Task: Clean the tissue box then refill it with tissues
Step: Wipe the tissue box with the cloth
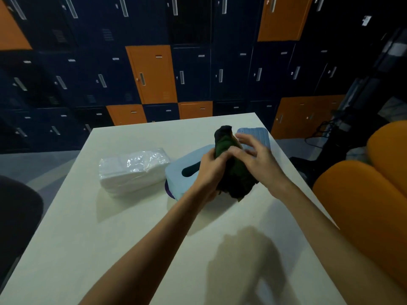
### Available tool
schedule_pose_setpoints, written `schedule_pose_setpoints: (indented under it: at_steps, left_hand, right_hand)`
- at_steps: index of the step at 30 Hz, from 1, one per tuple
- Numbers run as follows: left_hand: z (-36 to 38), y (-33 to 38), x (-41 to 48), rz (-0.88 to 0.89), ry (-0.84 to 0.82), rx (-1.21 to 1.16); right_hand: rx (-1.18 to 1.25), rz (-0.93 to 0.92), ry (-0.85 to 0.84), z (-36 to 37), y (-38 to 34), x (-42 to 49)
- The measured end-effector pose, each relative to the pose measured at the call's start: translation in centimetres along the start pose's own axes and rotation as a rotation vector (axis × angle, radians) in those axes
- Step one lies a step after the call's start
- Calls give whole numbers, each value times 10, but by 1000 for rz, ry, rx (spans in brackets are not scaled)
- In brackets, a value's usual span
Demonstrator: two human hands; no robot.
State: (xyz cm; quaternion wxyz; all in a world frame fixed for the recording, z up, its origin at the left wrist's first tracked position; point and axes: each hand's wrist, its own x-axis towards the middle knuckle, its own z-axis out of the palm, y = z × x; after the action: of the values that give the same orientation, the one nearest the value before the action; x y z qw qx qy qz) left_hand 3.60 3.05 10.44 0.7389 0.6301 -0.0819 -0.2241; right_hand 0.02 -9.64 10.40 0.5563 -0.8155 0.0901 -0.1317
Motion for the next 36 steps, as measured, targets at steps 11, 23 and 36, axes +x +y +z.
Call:
schedule_pose_setpoints:
  at_steps: [11,23,36]
  left_hand:
    - [-50,33,42,51,-225,399]
    - [-143,-41,48,97,-78,1171]
    - [-141,-44,47,190,-40,1109]
  right_hand:
    - [-151,-134,67,15,4,64]
    - [-339,67,-196,37,63,99]
    - [-412,-19,-38,28,69,71]
